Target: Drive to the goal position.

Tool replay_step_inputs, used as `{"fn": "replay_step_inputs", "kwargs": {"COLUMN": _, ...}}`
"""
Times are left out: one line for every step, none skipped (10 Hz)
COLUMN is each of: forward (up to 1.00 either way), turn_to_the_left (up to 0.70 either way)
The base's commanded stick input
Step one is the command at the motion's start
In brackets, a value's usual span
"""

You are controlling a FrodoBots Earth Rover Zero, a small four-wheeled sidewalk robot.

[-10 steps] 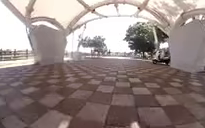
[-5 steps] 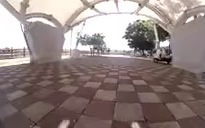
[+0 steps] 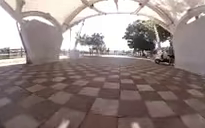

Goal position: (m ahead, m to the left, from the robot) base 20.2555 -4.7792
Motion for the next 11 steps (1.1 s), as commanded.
{"fn": "replay_step_inputs", "kwargs": {"forward": 0.70, "turn_to_the_left": 0.00}}
{"fn": "replay_step_inputs", "kwargs": {"forward": 0.70, "turn_to_the_left": 0.00}}
{"fn": "replay_step_inputs", "kwargs": {"forward": 0.70, "turn_to_the_left": 0.00}}
{"fn": "replay_step_inputs", "kwargs": {"forward": 0.70, "turn_to_the_left": 0.00}}
{"fn": "replay_step_inputs", "kwargs": {"forward": 0.70, "turn_to_the_left": 0.00}}
{"fn": "replay_step_inputs", "kwargs": {"forward": 0.70, "turn_to_the_left": 0.00}}
{"fn": "replay_step_inputs", "kwargs": {"forward": 0.70, "turn_to_the_left": 0.00}}
{"fn": "replay_step_inputs", "kwargs": {"forward": 0.70, "turn_to_the_left": 0.00}}
{"fn": "replay_step_inputs", "kwargs": {"forward": 0.70, "turn_to_the_left": 0.00}}
{"fn": "replay_step_inputs", "kwargs": {"forward": 0.70, "turn_to_the_left": 0.00}}
{"fn": "replay_step_inputs", "kwargs": {"forward": 0.70, "turn_to_the_left": 0.00}}
